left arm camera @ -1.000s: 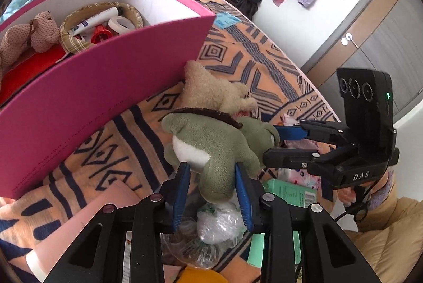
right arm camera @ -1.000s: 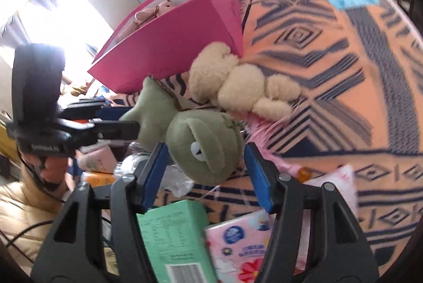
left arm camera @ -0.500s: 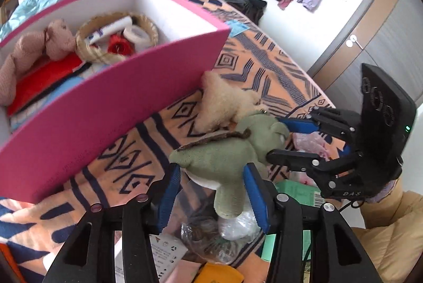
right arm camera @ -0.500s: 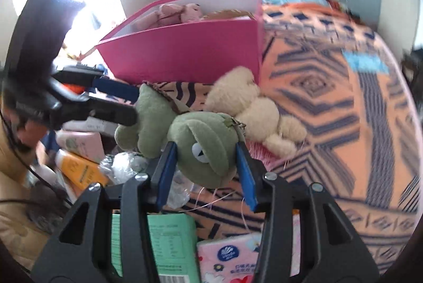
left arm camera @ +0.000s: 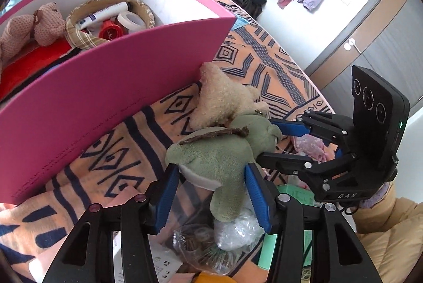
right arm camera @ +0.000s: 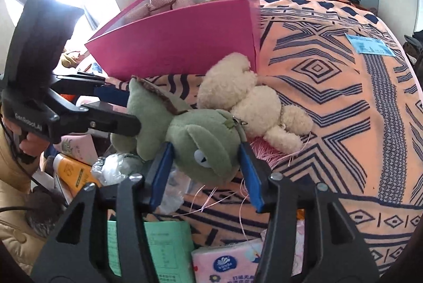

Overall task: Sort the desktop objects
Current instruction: 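Lift the green plush toy with both tools and carry it toward the magenta box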

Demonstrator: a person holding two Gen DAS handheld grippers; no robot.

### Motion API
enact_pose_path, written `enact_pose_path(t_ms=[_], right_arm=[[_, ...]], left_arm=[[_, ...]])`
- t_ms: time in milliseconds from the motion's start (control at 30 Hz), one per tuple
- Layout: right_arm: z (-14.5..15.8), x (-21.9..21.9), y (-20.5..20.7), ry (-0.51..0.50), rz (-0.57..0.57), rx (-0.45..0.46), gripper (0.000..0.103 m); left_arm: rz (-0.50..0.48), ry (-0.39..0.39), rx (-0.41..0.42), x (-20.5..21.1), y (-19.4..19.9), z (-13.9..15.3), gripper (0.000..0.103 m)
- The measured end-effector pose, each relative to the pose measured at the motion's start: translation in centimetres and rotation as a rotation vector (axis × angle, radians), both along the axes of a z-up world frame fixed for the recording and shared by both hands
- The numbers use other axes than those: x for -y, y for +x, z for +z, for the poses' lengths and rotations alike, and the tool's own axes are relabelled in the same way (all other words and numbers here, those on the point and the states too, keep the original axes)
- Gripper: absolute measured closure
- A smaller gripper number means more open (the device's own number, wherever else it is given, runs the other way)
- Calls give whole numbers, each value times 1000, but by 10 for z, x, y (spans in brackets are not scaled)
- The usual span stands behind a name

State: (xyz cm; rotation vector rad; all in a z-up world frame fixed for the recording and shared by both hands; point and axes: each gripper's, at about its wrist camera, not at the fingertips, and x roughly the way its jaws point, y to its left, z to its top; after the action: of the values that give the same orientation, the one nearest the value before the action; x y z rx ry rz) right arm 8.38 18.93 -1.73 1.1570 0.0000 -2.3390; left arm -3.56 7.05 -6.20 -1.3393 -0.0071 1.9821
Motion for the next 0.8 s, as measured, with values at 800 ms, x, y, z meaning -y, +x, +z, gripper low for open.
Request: enact_pose_path(t_ms=[800], right_arm=[[74,21,13,92,77,-266,55]], left_arm=[[64,63,-199,20,15,70,52]])
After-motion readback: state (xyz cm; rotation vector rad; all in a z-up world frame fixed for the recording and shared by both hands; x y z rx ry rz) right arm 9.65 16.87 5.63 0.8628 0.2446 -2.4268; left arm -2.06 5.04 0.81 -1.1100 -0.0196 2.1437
